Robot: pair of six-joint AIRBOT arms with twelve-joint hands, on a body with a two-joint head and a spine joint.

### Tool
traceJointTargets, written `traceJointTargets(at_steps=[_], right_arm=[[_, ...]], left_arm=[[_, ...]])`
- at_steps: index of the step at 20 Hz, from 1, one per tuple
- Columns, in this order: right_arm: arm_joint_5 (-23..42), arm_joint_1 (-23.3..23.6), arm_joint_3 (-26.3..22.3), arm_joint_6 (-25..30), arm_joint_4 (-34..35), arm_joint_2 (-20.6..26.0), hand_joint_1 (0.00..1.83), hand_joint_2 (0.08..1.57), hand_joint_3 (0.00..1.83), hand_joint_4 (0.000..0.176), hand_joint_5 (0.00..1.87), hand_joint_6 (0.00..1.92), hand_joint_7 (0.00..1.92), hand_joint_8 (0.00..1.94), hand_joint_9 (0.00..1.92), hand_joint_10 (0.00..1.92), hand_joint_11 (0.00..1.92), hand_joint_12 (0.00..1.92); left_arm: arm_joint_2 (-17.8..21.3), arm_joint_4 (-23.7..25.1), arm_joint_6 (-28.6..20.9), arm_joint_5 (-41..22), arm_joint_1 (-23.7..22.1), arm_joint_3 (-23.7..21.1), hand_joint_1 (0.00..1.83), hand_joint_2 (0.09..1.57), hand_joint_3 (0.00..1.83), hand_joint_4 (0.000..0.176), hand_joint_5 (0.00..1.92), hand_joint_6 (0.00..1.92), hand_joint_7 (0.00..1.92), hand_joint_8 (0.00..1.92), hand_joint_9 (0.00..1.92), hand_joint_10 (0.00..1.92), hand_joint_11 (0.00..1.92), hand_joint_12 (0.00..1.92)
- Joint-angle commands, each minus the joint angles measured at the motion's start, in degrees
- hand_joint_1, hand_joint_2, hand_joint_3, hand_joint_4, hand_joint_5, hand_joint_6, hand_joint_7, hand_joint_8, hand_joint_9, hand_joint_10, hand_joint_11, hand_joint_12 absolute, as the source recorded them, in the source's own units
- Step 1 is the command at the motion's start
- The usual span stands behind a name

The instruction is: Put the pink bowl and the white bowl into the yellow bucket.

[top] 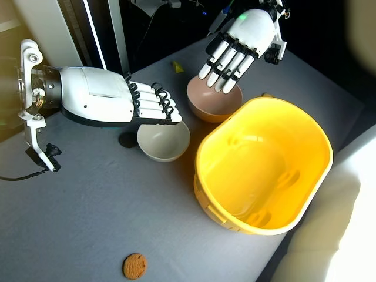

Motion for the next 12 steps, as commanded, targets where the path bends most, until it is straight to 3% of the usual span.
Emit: traceJointTargets(at_steps=[1,4,8,12], right_arm=[[3.5,0.2,-0.1,0.1,3.1,0.6,0.0,1.19,0.03,0.0,0.25,0.01,0.21,0.0,0.15,0.01,0.0,0.41],[3.1,0.1,-0.1,-1.4,4.2,0.6,0.0,1.2,0.01,0.0,0.22,0.0,0.18,0.0,0.12,0.0,0.0,0.32],[1.6,-0.9,-0.1,-6.6,8.0,0.6,0.0,1.21,0.0,0.0,0.23,0.01,0.19,0.01,0.14,0.01,0.0,0.4],[1.5,-1.4,-0.1,-7.6,11.3,0.3,0.0,1.17,0.0,0.0,0.16,0.0,0.12,0.0,0.07,0.0,0.0,0.24]], left_arm=[[0.5,-4.2,-0.4,-3.9,-0.6,-0.3,0.0,1.24,0.03,0.0,0.14,0.0,0.14,0.0,0.11,0.01,0.0,0.27],[0.5,-4.1,-0.9,-4.0,-1.3,-1.0,0.0,1.26,0.01,0.0,0.15,0.0,0.16,0.0,0.13,0.01,0.0,0.35],[0.5,-3.6,-1.3,-3.7,-2.3,-1.3,0.0,1.26,0.0,0.0,0.15,0.0,0.14,0.0,0.09,0.0,0.0,0.14],[0.5,-1.1,-4.1,-2.8,-3.4,-1.3,0.0,1.25,0.0,0.0,0.15,0.0,0.14,0.0,0.09,0.0,0.0,0.18]])
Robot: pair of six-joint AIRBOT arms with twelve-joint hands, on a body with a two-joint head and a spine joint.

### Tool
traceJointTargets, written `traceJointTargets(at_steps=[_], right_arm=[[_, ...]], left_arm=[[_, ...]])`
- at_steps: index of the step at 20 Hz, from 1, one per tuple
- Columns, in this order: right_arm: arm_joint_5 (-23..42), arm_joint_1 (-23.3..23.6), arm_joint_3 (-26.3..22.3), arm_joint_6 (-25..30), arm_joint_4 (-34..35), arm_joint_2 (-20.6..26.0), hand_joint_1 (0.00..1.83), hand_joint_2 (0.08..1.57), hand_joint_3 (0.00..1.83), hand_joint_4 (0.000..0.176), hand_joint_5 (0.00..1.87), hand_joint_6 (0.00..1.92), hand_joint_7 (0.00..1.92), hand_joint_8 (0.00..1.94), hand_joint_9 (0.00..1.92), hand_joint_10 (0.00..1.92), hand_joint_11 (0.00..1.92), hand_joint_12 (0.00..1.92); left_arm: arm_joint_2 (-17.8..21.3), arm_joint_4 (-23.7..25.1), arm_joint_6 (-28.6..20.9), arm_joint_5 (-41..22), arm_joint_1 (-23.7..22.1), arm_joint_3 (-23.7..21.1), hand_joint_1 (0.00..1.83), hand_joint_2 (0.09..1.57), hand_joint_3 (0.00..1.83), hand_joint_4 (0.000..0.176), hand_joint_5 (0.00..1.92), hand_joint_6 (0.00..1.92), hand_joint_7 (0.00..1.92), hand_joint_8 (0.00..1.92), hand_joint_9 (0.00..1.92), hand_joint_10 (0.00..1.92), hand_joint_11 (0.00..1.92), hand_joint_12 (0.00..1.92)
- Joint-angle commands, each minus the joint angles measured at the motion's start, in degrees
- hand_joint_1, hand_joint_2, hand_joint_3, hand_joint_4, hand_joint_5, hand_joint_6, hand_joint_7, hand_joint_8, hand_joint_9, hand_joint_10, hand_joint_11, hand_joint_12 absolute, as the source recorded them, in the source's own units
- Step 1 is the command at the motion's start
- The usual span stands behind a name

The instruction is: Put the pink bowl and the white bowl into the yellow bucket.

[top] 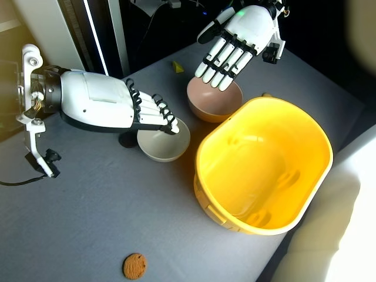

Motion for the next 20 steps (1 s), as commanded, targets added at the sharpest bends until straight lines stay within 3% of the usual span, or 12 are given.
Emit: traceJointTargets(at_steps=[1,3,8,11,12,13,15,20], right_arm=[[3.9,0.4,0.0,0.0,4.4,0.1,0.06,1.12,0.0,0.0,0.14,0.0,0.1,0.0,0.05,0.0,0.0,0.2],[2.1,0.4,0.0,0.0,6.3,-0.6,0.19,1.02,0.0,0.0,0.08,0.0,0.05,0.0,0.01,0.0,0.0,0.09],[0.7,-0.6,3.1,2.5,6.3,-4.2,0.32,0.89,0.0,0.0,0.03,0.01,0.01,0.0,0.0,0.0,0.01,0.01],[1.4,-1.5,5.7,3.5,5.9,-6.5,0.46,0.83,0.0,0.0,0.0,0.0,0.0,0.0,0.0,0.0,0.0,0.0],[1.4,-1.9,6.1,3.5,5.4,-7.0,0.51,0.82,0.0,0.0,0.0,0.0,0.0,0.0,0.0,0.0,0.0,0.0],[1.5,-2.3,6.3,3.5,4.7,-7.3,0.73,0.84,0.0,0.0,0.0,0.0,0.0,0.0,0.0,0.0,0.0,0.0],[1.5,-2.6,6.3,3.5,3.3,-7.7,0.94,0.8,0.0,0.0,0.0,0.0,0.0,0.0,0.0,0.0,0.0,0.0],[1.4,-2.9,6.3,3.4,1.0,-8.3,1.12,0.78,0.0,0.0,0.0,0.0,0.0,0.0,0.0,0.0,0.0,0.0]], left_arm=[[0.5,-3.2,-1.0,-3.2,-1.0,0.1,0.0,1.22,0.0,0.0,0.14,0.0,0.13,0.0,0.08,0.0,0.0,0.16],[0.6,-2.4,-1.7,-3.5,-1.4,0.1,0.0,1.2,0.0,0.0,0.06,0.0,0.06,0.0,0.02,0.0,0.0,0.02],[0.2,-1.3,-2.1,-6.6,-3.6,1.9,0.13,1.16,0.0,0.0,0.01,0.0,0.02,0.0,0.0,0.0,0.0,0.0],[0.0,1.3,-6.2,-8.2,-6.2,3.3,0.45,1.08,0.0,0.0,0.0,0.0,0.0,0.0,0.0,0.0,0.0,0.0],[0.0,1.3,-7.0,-8.9,-6.4,3.8,0.48,1.04,0.0,0.0,0.0,0.0,0.0,0.0,0.0,0.0,0.0,0.0],[0.0,1.3,-7.9,-9.9,-6.5,4.4,0.53,1.01,0.0,0.0,0.0,0.0,0.0,0.0,0.0,0.0,0.0,0.0],[0.0,2.1,-8.6,-11.7,-6.6,5.6,0.66,0.98,0.0,0.0,0.0,0.0,0.0,0.0,0.0,0.0,0.0,0.0],[0.0,7.6,-7.8,-15.3,-6.0,7.2,1.02,0.92,0.0,0.0,0.0,0.0,0.0,0.0,0.0,0.0,0.0,0.0]])
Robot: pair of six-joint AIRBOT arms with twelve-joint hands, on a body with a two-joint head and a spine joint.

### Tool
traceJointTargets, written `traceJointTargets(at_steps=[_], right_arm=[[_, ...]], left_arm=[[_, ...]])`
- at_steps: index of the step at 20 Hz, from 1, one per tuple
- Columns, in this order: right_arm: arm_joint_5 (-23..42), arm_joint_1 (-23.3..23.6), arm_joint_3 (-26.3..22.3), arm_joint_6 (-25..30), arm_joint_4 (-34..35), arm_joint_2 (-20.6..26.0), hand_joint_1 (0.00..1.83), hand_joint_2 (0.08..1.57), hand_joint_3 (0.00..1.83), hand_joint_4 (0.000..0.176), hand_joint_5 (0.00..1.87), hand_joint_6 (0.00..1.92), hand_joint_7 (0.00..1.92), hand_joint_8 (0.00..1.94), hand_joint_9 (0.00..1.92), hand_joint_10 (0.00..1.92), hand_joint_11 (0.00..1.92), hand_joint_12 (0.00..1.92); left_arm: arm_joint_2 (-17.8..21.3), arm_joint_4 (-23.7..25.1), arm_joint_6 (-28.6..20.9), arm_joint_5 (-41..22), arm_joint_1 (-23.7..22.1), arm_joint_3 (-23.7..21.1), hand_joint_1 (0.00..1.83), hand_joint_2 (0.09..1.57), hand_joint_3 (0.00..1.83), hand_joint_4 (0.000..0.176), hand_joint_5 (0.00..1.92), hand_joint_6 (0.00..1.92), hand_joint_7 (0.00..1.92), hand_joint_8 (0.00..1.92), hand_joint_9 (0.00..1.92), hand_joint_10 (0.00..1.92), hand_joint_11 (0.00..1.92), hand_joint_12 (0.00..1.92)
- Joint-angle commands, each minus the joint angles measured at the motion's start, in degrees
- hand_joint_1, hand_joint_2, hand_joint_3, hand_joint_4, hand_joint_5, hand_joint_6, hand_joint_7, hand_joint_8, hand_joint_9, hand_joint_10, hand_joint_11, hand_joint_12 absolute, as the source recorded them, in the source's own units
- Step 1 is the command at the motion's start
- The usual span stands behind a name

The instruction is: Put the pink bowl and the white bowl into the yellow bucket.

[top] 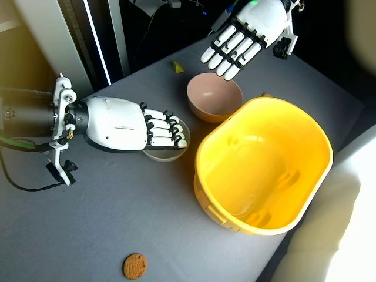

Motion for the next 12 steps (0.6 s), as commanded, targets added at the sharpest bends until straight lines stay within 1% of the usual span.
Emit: traceJointTargets(at_steps=[1,3,4,5,6,7,8,9,10,11,12], right_arm=[[4.0,0.1,0.0,0.1,1.4,0.2,1.13,0.8,0.0,0.0,0.0,0.0,0.0,0.0,0.0,0.0,0.0,0.0],[3.8,-0.3,0.0,0.1,-0.4,-0.4,1.16,0.83,0.01,0.0,0.0,0.0,0.0,0.0,0.0,0.0,0.0,0.0],[3.6,-0.9,0.0,-0.4,-0.7,-0.8,1.17,0.84,0.01,0.0,0.0,0.0,0.0,0.0,0.0,0.0,0.0,0.0],[3.2,-1.2,0.2,-1.1,-0.7,-1.3,1.16,0.84,0.01,0.0,0.0,0.0,0.0,0.0,0.0,0.0,0.0,0.0],[2.9,-1.3,0.4,-1.3,-0.7,-1.6,1.16,0.83,0.01,0.0,0.0,0.0,0.0,0.0,0.0,0.0,0.0,0.0],[2.5,-1.5,1.1,-1.2,-0.7,-2.5,1.16,0.83,0.01,0.0,0.0,0.0,0.0,0.0,0.0,0.0,0.0,0.0],[2.4,-1.6,1.4,-1.2,-0.7,-2.8,1.16,0.83,0.0,0.0,0.0,0.0,0.0,0.0,0.0,0.0,0.0,0.0],[2.2,-1.6,1.7,-1.2,-0.7,-3.4,1.16,0.81,0.0,0.0,0.0,0.0,0.0,0.0,0.0,0.0,0.0,0.0],[2.1,-1.7,1.8,-1.2,-0.7,-3.5,1.17,0.82,0.0,0.0,0.0,0.0,0.0,0.0,0.0,0.0,0.0,0.0],[2.0,-1.7,1.9,-1.2,-0.7,-3.7,1.17,0.83,0.0,0.0,0.0,0.0,0.0,0.0,0.0,0.0,0.0,0.0],[2.0,-1.7,2.1,-1.3,-0.7,-4.1,1.17,0.83,0.0,0.0,0.0,0.0,0.0,0.0,0.0,0.0,0.0,0.0]], left_arm=[[0.7,-4.9,0.3,-3.2,0.1,0.1,1.05,0.9,0.0,0.0,0.0,0.0,0.0,0.0,0.0,0.0,0.0,0.17],[0.7,-4.9,1.1,-3.0,1.3,0.0,1.03,0.89,0.0,0.0,0.0,0.0,0.0,0.0,0.01,0.0,0.0,0.38],[0.7,-4.8,1.8,-2.8,2.5,-0.1,1.05,0.89,0.0,0.0,0.0,0.0,0.0,0.0,0.0,0.0,0.0,0.4],[0.6,-4.4,2.5,-2.4,3.6,-0.2,1.1,0.88,0.0,0.0,0.0,0.0,0.0,0.0,0.0,0.0,0.0,0.4],[0.4,-4.4,3.1,-2.3,4.2,-0.2,1.12,0.88,0.0,0.0,0.0,0.0,0.0,0.0,0.01,0.0,0.0,0.42],[-0.2,-3.9,3.8,-1.2,4.8,-0.2,1.14,0.88,0.0,0.0,0.0,0.0,0.0,0.0,0.0,0.0,0.0,0.34],[-0.5,-3.7,3.8,-0.7,4.9,-0.1,1.13,0.87,0.0,0.0,0.0,0.0,0.0,0.0,0.01,0.0,0.0,0.37],[-1.0,-3.6,3.7,0.6,5.4,0.1,1.14,0.89,0.0,0.0,0.0,0.0,0.0,0.0,0.0,0.0,0.0,0.29],[-1.7,-3.6,3.7,1.6,6.2,0.5,1.11,0.88,0.0,0.0,0.0,0.0,0.0,0.0,0.0,0.0,0.0,0.35],[-2.2,-3.6,3.7,2.3,6.8,0.8,1.13,0.89,0.0,0.0,0.0,0.0,0.0,0.0,0.0,0.0,0.0,0.32],[-2.5,-3.6,3.9,2.6,7.2,1.0,1.13,0.89,0.0,0.0,0.0,0.0,0.0,0.0,0.0,0.0,0.0,0.37]])
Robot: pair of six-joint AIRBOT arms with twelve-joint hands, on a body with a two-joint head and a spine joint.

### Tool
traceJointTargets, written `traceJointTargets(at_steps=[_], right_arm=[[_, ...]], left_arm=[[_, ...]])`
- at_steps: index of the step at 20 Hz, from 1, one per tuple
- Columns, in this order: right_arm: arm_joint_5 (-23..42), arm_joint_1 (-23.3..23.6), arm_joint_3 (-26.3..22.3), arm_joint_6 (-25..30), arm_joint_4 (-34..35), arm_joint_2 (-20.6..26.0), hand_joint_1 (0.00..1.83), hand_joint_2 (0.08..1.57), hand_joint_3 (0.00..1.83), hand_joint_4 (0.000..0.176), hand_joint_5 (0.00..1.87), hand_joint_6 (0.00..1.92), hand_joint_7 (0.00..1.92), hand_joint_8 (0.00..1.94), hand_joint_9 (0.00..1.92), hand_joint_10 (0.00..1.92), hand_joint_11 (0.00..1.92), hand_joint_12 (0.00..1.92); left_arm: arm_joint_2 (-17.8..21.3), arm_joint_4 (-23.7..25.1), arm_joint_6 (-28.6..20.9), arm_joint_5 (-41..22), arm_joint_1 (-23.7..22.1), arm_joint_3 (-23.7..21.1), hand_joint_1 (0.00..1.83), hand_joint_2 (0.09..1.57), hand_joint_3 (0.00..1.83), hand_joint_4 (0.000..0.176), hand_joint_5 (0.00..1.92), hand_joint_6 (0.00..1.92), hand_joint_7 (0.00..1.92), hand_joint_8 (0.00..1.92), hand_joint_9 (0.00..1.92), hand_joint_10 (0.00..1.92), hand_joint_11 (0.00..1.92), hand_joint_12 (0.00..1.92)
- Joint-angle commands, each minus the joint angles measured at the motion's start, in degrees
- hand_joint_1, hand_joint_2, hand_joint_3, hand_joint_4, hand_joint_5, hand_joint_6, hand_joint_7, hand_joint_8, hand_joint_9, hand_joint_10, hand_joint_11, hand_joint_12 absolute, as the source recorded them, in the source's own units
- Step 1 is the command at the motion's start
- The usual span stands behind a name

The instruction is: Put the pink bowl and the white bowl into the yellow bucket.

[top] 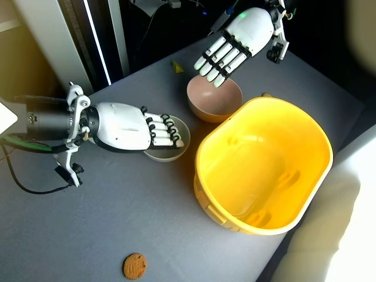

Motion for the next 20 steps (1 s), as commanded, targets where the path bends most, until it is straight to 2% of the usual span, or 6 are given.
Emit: traceJointTargets(at_steps=[1,5,10,12,15,20], right_arm=[[3.5,0.1,0.1,-0.5,2.2,-0.1,1.2,0.82,0.0,0.0,0.0,0.0,0.0,0.0,0.0,0.0,0.0,0.0],[3.5,-0.5,0.6,-2.3,2.2,-1.5,1.19,0.84,0.01,0.0,0.0,0.0,0.0,0.0,0.0,0.0,0.0,0.0],[3.3,-0.7,0.7,-3.6,2.2,-2.3,1.21,0.87,0.02,0.0,0.0,0.0,0.0,0.0,0.0,0.0,0.0,0.0],[3.3,-0.7,0.8,-3.6,2.2,-2.4,1.22,0.89,0.02,0.0,0.0,0.0,0.0,0.0,0.0,0.0,0.0,0.0],[3.4,-1.0,0.8,-4.3,2.2,-2.4,1.22,0.87,0.01,0.0,0.0,0.0,0.0,0.0,0.0,0.0,0.0,0.0],[3.4,-1.3,1.5,-4.4,2.2,-2.8,1.18,0.88,0.01,0.0,0.0,0.0,0.0,0.0,0.0,0.0,0.0,0.0]], left_arm=[[0.4,-4.4,0.3,-2.5,-0.1,0.4,1.12,0.88,0.0,0.0,0.0,0.0,0.0,0.0,0.0,0.0,0.0,0.36],[-0.4,-4.4,0.5,-1.2,0.2,0.8,1.19,0.88,0.0,0.0,0.01,0.0,0.0,0.0,0.0,0.0,0.0,0.35],[-1.3,-4.4,1.3,0.5,2.0,1.1,1.13,0.9,0.0,0.0,0.0,0.0,0.0,0.0,0.0,0.0,0.0,0.17],[-1.6,-4.4,1.5,1.1,2.5,1.2,1.16,0.9,0.0,0.0,0.0,0.0,0.0,0.0,0.0,0.0,0.0,0.25],[-2.3,-4.4,1.6,2.5,3.5,1.3,1.14,0.92,0.01,0.0,0.0,0.0,0.0,0.0,0.0,0.0,0.0,0.15],[-3.0,-4.3,1.7,3.7,4.6,1.7,1.13,0.92,0.0,0.0,0.0,0.0,0.0,0.0,0.0,0.0,0.0,0.25]])
